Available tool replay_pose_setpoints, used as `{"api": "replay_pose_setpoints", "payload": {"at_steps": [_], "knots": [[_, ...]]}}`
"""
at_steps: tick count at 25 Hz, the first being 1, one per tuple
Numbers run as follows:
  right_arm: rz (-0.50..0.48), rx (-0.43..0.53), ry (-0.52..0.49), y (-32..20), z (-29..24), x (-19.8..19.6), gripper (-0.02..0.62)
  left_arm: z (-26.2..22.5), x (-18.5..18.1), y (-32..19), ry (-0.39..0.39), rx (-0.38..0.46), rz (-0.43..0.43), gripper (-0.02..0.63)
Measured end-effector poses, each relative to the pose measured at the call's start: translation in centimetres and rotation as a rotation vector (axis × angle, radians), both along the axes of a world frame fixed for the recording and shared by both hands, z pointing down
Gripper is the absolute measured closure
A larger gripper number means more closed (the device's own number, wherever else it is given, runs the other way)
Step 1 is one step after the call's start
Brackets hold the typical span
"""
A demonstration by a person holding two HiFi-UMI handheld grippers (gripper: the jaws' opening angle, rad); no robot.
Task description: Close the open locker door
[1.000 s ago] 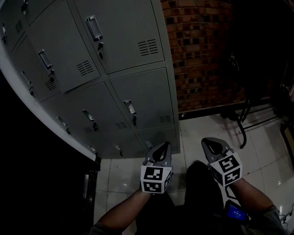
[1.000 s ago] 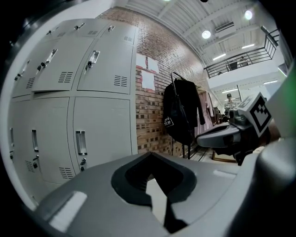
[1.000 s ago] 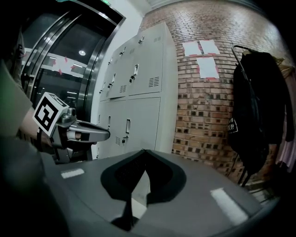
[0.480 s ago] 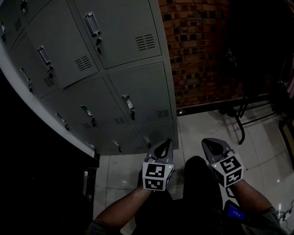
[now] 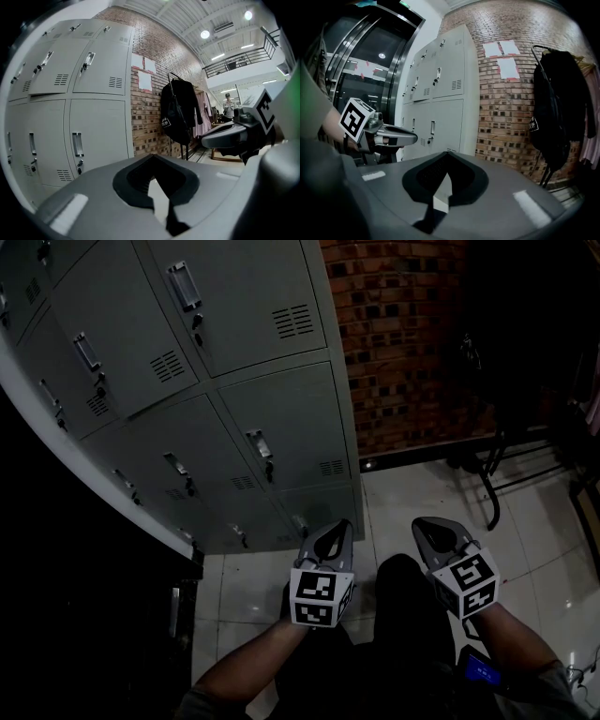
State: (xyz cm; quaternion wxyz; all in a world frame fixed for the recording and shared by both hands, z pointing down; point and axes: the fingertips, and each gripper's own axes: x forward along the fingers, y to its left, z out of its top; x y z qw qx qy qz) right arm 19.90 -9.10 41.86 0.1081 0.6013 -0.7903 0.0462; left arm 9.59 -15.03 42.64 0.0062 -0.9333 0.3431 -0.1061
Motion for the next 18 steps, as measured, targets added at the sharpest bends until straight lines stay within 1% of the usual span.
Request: {"api": "replay_pose_setpoints", "payload": {"at_steps": [18], "knots": [[0.000, 0.004, 0.009, 0.08, 0.10, -0.16, 0.589, 0.27, 0.11, 0.22, -0.004, -0.005, 0.009, 0.606]]}}
